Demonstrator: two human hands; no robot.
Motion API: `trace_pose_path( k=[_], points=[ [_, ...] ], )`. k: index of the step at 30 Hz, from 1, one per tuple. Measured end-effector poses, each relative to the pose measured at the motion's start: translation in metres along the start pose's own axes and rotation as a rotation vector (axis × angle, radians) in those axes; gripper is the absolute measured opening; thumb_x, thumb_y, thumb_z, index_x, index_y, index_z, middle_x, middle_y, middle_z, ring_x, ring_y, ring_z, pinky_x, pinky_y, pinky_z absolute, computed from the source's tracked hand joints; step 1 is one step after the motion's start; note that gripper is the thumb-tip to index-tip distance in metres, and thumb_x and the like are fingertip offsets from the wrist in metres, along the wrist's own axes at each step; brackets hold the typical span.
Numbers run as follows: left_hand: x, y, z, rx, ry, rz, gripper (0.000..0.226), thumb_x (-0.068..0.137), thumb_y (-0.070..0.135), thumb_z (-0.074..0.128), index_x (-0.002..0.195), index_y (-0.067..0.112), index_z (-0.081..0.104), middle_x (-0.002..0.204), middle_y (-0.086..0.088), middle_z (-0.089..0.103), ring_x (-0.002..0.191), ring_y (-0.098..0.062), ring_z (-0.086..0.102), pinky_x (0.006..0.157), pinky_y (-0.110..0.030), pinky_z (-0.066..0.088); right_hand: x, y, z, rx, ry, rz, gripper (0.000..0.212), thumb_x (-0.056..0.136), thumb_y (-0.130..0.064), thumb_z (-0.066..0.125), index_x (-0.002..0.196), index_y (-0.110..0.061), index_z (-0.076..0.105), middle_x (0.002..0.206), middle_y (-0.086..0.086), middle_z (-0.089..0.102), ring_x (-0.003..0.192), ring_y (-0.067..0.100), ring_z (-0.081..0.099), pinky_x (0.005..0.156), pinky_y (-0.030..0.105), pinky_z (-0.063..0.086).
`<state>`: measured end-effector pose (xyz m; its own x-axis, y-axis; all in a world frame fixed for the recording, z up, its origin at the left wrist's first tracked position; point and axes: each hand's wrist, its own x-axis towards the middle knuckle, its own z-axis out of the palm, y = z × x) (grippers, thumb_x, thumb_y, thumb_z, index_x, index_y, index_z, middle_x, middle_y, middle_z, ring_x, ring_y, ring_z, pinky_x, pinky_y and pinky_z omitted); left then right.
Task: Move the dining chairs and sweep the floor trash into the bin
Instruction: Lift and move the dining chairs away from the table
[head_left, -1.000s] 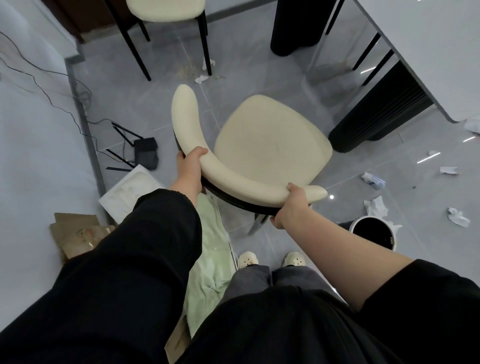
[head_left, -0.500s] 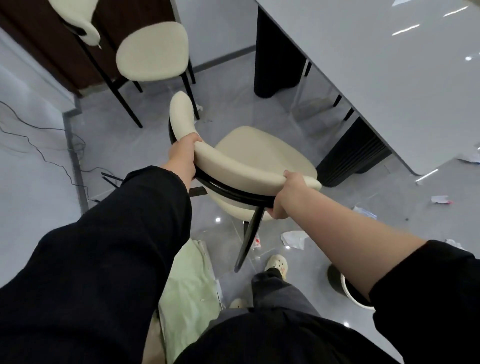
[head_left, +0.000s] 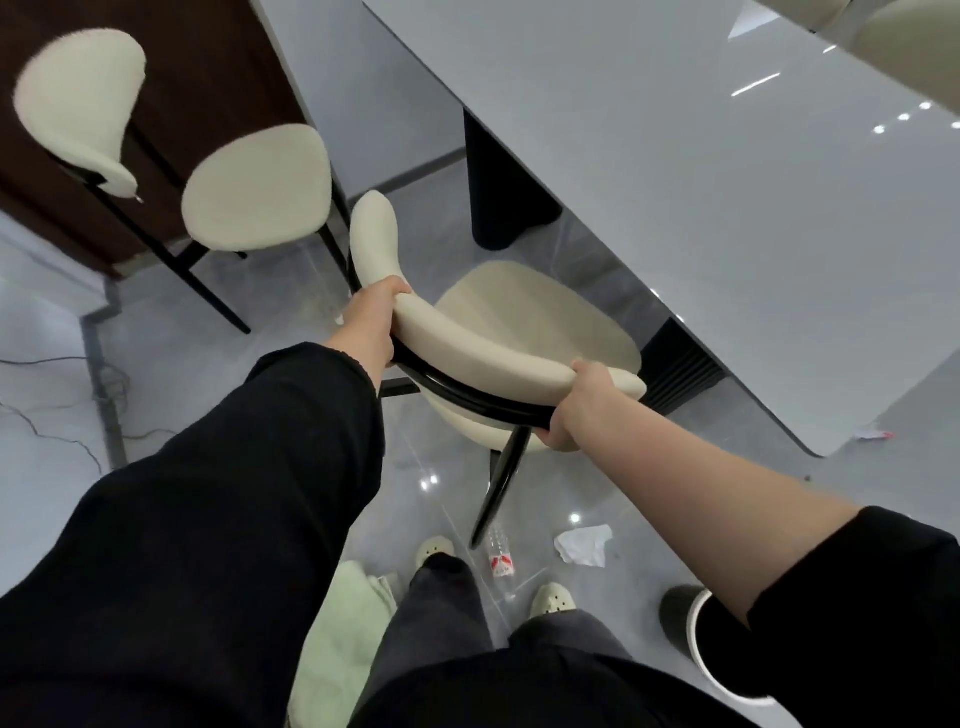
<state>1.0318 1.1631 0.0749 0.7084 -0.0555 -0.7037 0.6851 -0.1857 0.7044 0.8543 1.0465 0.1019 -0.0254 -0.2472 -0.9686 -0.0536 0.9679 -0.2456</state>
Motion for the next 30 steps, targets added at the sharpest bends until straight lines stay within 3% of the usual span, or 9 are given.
trace_pose_path(
  k=[4,6,10,15,20,23,27,30],
  points=[
    [0.026,0.022,0.018,0.017,-0.084,0.014,0.033,0.068,0.028,0.064,0.098,0.019,0.054,0.102,-0.006,0.059,0.09,-0.026,0.058,0.082,-0.04,0.051,0.011,-0.014,0.029,0.037,0.046,-0.032,0.063,0.078,-0.035,0.076,0.133,-0.024,0.046,0.112,0.0,0.051,0.102,0.027,0.054,0.096,0.042,0.049],
    [0.041,0.026,0.024,0.014,-0.116,0.007,0.038,0.07,0.026,0.064,0.105,0.018,0.054,0.103,-0.006,0.059,0.09,-0.026,0.057,0.078,-0.038,0.051,0.017,-0.017,0.039,0.062,0.065,-0.04,0.064,0.078,-0.036,0.076,0.133,-0.025,0.046,0.12,-0.001,0.054,0.099,0.026,0.053,0.096,0.041,0.048],
    [0.066,0.02,0.035,0.019,-0.166,-0.031,0.048,0.071,0.026,0.065,0.117,0.018,0.051,0.108,-0.009,0.059,0.1,-0.029,0.058,0.088,-0.046,0.051,0.031,-0.014,0.047,0.076,0.096,-0.045,0.062,0.081,-0.037,0.073,0.134,-0.024,0.044,0.125,-0.002,0.053,0.109,0.025,0.054,0.1,0.04,0.046],
    [0.087,0.018,0.033,0.026,-0.244,-0.023,0.058,0.073,0.036,0.068,0.127,0.025,0.049,0.116,-0.006,0.059,0.101,-0.028,0.059,0.07,-0.038,0.052,0.047,0.002,0.057,0.076,0.069,-0.027,0.053,0.083,-0.037,0.07,0.128,-0.024,0.047,0.113,-0.002,0.054,0.108,0.025,0.058,0.097,0.042,0.049],
    [0.088,0.021,0.041,0.116,-0.347,0.064,0.066,0.082,0.054,0.062,0.14,0.034,0.039,0.127,0.002,0.055,0.11,-0.023,0.056,0.089,-0.045,0.052,0.061,-0.002,0.054,0.101,0.075,-0.022,0.052,0.079,-0.039,0.073,0.123,-0.022,0.052,0.114,0.001,0.058,0.103,0.029,0.058,0.09,0.045,0.052],
    [0.087,0.017,0.037,0.122,-0.355,0.072,0.072,0.082,0.056,0.06,0.145,0.035,0.031,0.134,0.003,0.051,0.114,-0.024,0.054,0.079,-0.04,0.053,0.063,0.0,0.055,0.113,0.072,-0.02,0.045,0.081,-0.039,0.071,0.117,-0.021,0.051,0.11,0.002,0.057,0.103,0.028,0.059,0.09,0.046,0.052],
    [0.092,-0.007,0.032,0.102,-0.288,0.045,0.097,0.07,0.05,0.074,0.147,0.042,0.016,0.136,0.004,0.049,0.118,-0.025,0.051,0.1,-0.05,0.044,0.073,0.02,0.057,0.123,0.0,0.028,0.044,0.084,-0.037,0.07,0.119,-0.02,0.049,0.111,0.003,0.056,0.107,0.029,0.057,0.094,0.047,0.051],
    [0.101,-0.027,0.021,0.065,-0.209,-0.031,0.102,0.065,0.031,0.079,0.145,0.042,0.017,0.131,0.001,0.051,0.109,-0.027,0.056,0.092,-0.053,0.047,0.087,0.044,0.054,0.127,-0.043,0.016,0.048,0.087,-0.032,0.066,0.13,-0.022,0.049,0.122,0.001,0.055,0.119,0.028,0.053,0.098,0.045,0.047]
  ],
)
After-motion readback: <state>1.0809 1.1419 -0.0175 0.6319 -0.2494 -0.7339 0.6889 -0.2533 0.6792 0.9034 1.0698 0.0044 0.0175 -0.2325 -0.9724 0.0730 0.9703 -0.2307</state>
